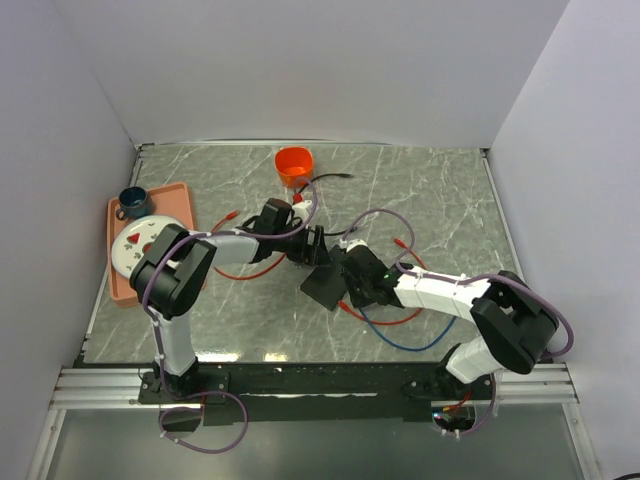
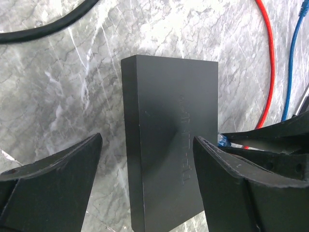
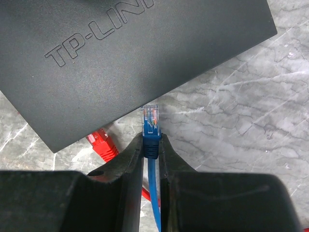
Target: Insert the plug into the switch port
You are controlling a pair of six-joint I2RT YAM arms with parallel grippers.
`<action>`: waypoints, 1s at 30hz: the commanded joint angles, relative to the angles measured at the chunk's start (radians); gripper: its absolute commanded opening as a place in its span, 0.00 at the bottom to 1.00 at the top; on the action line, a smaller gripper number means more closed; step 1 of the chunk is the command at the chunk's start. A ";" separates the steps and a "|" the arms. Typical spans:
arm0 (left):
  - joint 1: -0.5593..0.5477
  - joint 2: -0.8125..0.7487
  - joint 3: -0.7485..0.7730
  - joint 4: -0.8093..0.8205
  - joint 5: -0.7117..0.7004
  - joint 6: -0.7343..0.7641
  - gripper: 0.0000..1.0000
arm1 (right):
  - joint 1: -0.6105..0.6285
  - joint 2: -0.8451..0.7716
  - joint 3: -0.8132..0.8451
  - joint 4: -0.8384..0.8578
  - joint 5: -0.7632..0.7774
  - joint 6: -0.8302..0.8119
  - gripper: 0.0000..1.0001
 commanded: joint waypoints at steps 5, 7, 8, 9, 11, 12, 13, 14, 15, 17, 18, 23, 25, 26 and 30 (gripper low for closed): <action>0.001 0.042 0.050 0.009 0.027 0.014 0.82 | 0.017 0.013 0.025 0.011 0.002 -0.027 0.00; 0.001 0.044 0.051 0.013 0.032 0.016 0.82 | 0.030 0.034 0.043 0.004 0.003 -0.030 0.00; 0.001 0.044 0.053 0.015 0.036 0.016 0.82 | 0.038 0.039 0.048 0.005 0.002 -0.031 0.00; 0.001 0.044 0.053 0.015 0.041 0.016 0.82 | 0.047 0.047 0.051 0.008 0.002 -0.025 0.00; 0.001 0.041 0.054 0.013 0.044 0.016 0.81 | 0.052 0.053 0.053 0.017 -0.004 -0.024 0.00; 0.001 0.041 0.053 0.015 0.046 0.016 0.81 | 0.052 0.059 0.053 0.019 -0.008 -0.019 0.00; 0.001 0.041 0.054 0.016 0.049 0.016 0.81 | 0.055 0.063 0.056 0.021 -0.006 -0.018 0.00; 0.001 0.042 0.057 0.015 0.058 0.019 0.81 | 0.055 0.065 0.056 0.025 -0.006 -0.018 0.00; 0.001 0.044 0.057 0.012 0.061 0.020 0.81 | 0.057 0.068 0.056 0.027 -0.008 -0.018 0.00; 0.001 0.047 0.065 0.004 0.064 0.027 0.81 | 0.058 0.070 0.057 0.027 -0.011 -0.019 0.00; 0.001 0.047 0.065 0.006 0.066 0.025 0.81 | 0.058 0.073 0.063 0.027 -0.014 -0.021 0.00; 0.001 0.052 0.076 0.021 0.078 0.011 0.81 | 0.064 0.102 0.083 0.016 -0.032 -0.034 0.00; 0.001 0.056 0.077 0.019 0.070 0.007 0.82 | 0.069 0.108 0.089 0.011 -0.037 -0.037 0.00; 0.002 0.058 0.080 0.021 0.069 0.005 0.82 | 0.070 0.114 0.091 0.010 -0.043 -0.039 0.00; 0.016 0.065 0.073 0.061 0.095 -0.022 0.82 | 0.073 0.125 0.099 0.005 -0.049 -0.048 0.00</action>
